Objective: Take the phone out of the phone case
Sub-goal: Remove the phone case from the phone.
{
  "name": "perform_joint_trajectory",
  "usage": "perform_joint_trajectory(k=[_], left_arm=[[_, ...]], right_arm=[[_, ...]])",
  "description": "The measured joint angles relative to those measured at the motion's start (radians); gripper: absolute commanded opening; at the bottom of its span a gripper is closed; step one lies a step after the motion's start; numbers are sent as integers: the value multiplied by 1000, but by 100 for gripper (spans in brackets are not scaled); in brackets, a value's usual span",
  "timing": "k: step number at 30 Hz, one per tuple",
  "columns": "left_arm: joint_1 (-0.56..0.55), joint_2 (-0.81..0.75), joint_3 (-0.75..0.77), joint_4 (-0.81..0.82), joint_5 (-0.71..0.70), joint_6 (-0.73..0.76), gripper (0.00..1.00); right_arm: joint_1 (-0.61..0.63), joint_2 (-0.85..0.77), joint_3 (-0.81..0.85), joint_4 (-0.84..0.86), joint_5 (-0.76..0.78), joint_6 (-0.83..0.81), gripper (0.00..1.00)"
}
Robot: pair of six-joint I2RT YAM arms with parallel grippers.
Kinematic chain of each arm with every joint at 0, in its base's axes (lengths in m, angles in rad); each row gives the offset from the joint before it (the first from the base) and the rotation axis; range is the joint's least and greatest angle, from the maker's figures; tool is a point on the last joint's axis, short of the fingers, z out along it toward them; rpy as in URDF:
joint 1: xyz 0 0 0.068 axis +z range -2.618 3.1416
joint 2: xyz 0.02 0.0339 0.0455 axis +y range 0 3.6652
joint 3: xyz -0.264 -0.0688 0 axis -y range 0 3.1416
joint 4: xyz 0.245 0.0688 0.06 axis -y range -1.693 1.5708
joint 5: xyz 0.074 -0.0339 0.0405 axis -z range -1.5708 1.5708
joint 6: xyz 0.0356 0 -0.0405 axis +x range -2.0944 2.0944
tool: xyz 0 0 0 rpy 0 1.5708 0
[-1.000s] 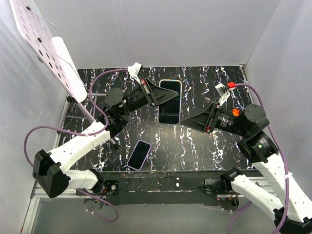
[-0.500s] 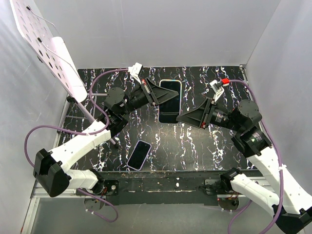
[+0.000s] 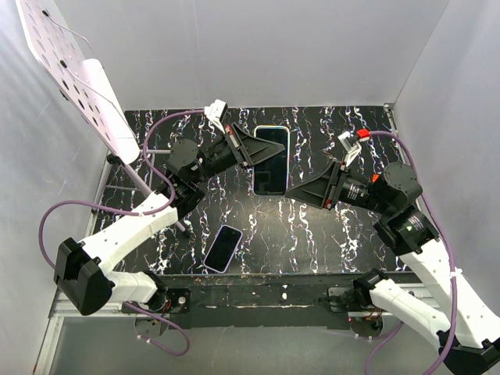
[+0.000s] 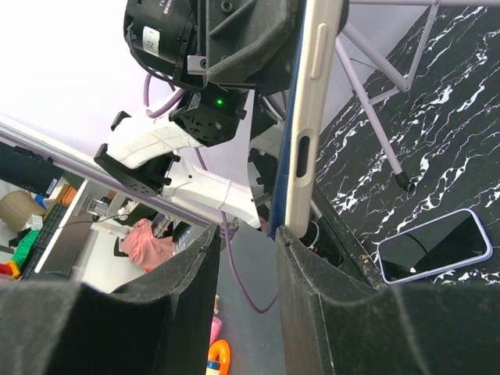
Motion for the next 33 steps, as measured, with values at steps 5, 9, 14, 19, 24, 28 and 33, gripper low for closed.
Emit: perform_joint_trajectory(k=[5, 9, 14, 19, 24, 28, 33], left_arm=[[3, 0, 0, 6, 2, -8, 0], [7, 0, 0, 9, 2, -14, 0], [13, 21, 0, 64, 26, -49, 0], [18, 83, -6, 174, 60, -130, 0], [14, 103, -12, 210, 63, -152, 0], [5, 100, -13, 213, 64, -142, 31], [-2, 67, -15, 126, 82, -91, 75]], right_arm=[[0, 13, -7, 10, -3, 6, 42], [0, 28, -7, 31, -10, 11, 42], [0, 45, -7, 37, -4, 8, 42], [0, 55, -8, 34, 6, -2, 40], [1, 77, -31, 94, 5, 29, 22], [1, 64, -61, 128, 8, 62, 1], [0, 29, -93, 125, 37, 77, 1]])
